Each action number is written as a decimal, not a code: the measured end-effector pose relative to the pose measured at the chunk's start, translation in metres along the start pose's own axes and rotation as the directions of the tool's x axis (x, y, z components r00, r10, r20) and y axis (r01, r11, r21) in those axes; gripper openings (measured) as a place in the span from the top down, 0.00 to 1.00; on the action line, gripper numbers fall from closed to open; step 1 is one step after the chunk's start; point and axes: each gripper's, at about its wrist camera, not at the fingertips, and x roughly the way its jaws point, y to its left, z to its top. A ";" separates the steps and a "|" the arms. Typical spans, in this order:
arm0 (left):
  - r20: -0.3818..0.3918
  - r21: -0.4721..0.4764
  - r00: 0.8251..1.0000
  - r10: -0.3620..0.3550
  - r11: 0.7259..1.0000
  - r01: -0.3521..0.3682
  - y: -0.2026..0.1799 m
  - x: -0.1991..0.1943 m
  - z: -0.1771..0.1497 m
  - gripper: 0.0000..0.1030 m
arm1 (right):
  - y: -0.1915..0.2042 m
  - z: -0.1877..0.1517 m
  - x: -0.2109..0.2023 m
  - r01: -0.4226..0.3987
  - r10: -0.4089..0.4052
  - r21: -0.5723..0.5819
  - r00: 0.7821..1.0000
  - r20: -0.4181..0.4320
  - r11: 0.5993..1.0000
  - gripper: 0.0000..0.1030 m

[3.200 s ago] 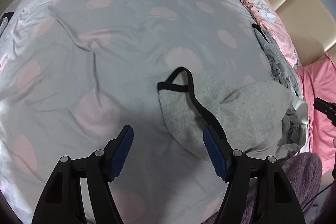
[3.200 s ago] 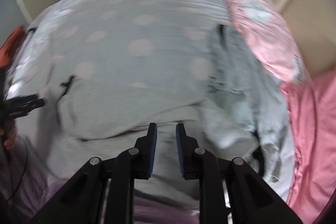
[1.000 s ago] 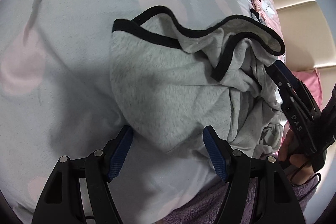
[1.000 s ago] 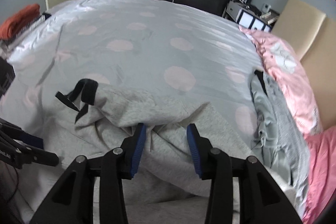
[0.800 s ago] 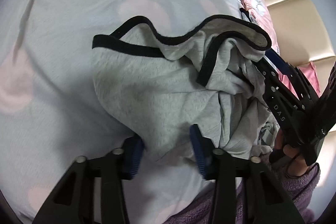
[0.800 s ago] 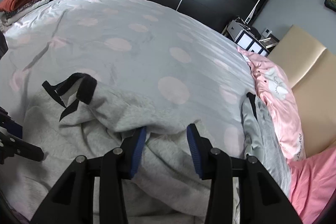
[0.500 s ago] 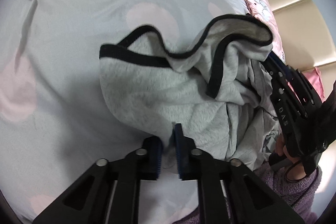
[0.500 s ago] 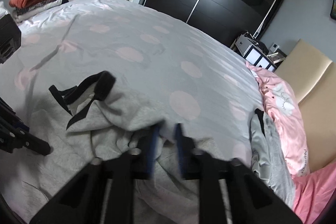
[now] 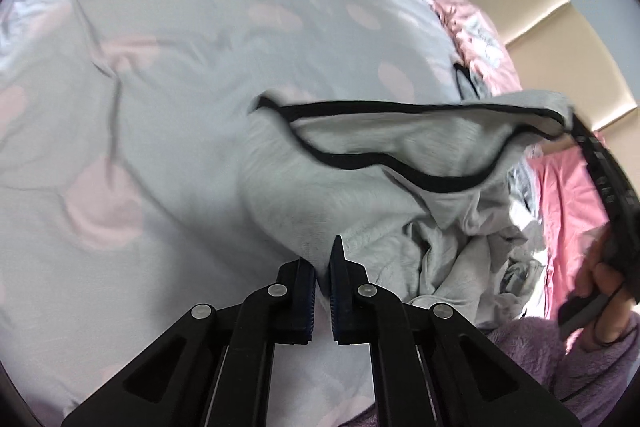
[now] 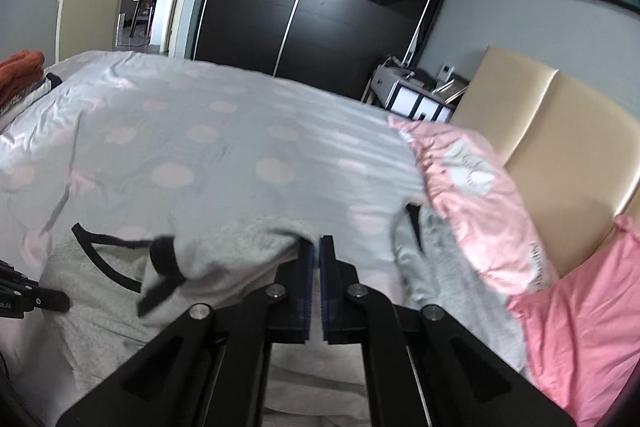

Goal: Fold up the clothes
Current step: 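Lift the sweatshirt high with both grippers and shake it out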

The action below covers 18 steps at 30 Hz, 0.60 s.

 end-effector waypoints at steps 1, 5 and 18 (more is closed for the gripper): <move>0.019 -0.002 1.000 0.004 1.000 -0.004 0.000 -0.009 0.004 0.94 | -0.005 0.011 -0.011 0.015 -0.015 -0.002 1.000 0.015 1.000 0.98; 0.123 0.005 0.992 0.027 1.000 -0.028 0.000 -0.061 0.023 0.94 | -0.029 0.056 -0.052 0.069 -0.069 -0.006 0.995 0.071 0.998 0.98; 0.620 0.113 0.777 0.112 0.967 -0.230 -0.054 -0.363 0.079 0.95 | -0.070 0.175 -0.207 0.162 -0.160 0.019 0.936 0.315 0.987 0.98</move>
